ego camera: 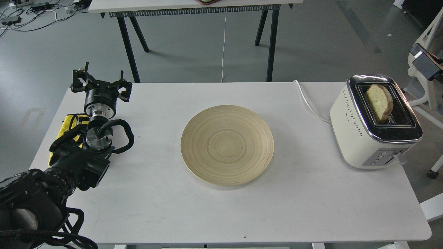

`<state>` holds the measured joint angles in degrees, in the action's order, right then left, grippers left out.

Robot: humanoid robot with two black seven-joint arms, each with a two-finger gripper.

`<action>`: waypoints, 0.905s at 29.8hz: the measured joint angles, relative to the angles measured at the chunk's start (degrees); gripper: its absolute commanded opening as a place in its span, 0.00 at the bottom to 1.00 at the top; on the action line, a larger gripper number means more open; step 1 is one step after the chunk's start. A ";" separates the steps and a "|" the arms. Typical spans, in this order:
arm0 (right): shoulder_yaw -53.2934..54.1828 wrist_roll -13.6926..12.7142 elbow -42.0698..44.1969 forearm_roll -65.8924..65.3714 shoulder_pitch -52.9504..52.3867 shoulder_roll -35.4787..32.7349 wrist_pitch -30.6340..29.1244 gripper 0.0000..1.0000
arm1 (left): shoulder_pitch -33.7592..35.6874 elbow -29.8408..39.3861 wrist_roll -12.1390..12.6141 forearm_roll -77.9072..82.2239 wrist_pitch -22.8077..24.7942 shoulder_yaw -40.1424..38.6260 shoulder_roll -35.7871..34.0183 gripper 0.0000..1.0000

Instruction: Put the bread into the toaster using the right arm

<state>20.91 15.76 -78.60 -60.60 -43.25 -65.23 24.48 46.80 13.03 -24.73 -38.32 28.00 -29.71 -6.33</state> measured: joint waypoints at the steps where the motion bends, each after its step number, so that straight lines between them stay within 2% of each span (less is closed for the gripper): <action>1: 0.50 0.00 -1.36 2.16 -0.04 0.48 -0.05 0.98 | 0.00 0.00 0.00 0.00 0.00 0.00 0.00 1.00; 7: 2.14 1.46 -6.66 20.92 0.17 9.56 0.10 0.98 | 0.00 0.01 0.00 0.00 0.00 0.00 0.00 1.00; 11: 2.41 5.85 -6.24 31.35 0.97 16.93 -0.20 0.98 | 0.00 0.01 -0.01 0.00 0.00 0.00 0.00 1.00; 14: 2.65 9.72 -4.57 38.85 1.67 21.73 -2.53 0.98 | 0.00 0.00 -0.01 0.00 0.00 0.00 0.00 1.00; 17: 3.13 11.85 0.74 45.53 2.19 27.53 -8.48 0.98 | 0.00 0.00 -0.01 0.00 0.00 0.00 0.00 1.00; 27: 17.10 12.27 23.46 54.84 10.62 44.06 -36.82 0.98 | 0.00 0.02 0.03 0.00 0.00 0.00 0.00 1.00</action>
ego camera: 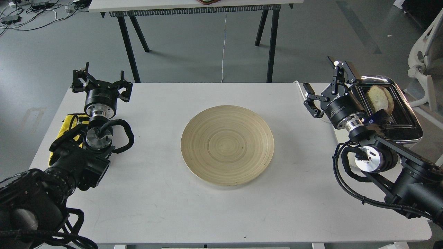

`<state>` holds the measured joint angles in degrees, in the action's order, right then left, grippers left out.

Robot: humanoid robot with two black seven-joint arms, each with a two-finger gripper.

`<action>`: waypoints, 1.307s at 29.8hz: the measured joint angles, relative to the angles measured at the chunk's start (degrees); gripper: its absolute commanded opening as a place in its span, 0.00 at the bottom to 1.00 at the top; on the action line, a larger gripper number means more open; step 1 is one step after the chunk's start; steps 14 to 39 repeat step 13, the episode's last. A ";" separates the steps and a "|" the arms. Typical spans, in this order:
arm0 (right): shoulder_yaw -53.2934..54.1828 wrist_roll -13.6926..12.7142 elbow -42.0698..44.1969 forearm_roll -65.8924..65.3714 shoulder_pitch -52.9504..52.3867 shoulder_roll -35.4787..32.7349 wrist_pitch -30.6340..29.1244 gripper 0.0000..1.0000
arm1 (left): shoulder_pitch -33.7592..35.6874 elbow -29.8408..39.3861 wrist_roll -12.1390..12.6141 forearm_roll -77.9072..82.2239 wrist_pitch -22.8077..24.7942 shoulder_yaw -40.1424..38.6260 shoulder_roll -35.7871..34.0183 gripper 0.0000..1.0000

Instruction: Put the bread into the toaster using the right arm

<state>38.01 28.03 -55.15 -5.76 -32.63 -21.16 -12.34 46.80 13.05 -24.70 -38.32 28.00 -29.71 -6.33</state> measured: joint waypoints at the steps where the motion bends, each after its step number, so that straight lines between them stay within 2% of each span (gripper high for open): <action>1: 0.73 0.00 1.41 0.06 0.35 0.94 -1.36 0.98 | 0.00 0.00 0.00 0.00 0.00 0.00 0.00 1.00; 4: 1.81 -0.01 4.08 0.12 0.89 2.39 -4.75 0.98 | 0.00 0.01 0.00 0.00 0.00 0.00 0.00 1.00; 13: 2.05 -0.03 4.68 0.13 1.69 2.62 -9.38 0.98 | 0.01 0.02 0.00 0.00 0.00 0.00 0.00 1.00; 39: 2.05 -0.03 4.68 0.13 1.69 2.62 -9.38 0.98 | 0.01 0.02 0.00 0.00 0.00 0.00 0.00 1.00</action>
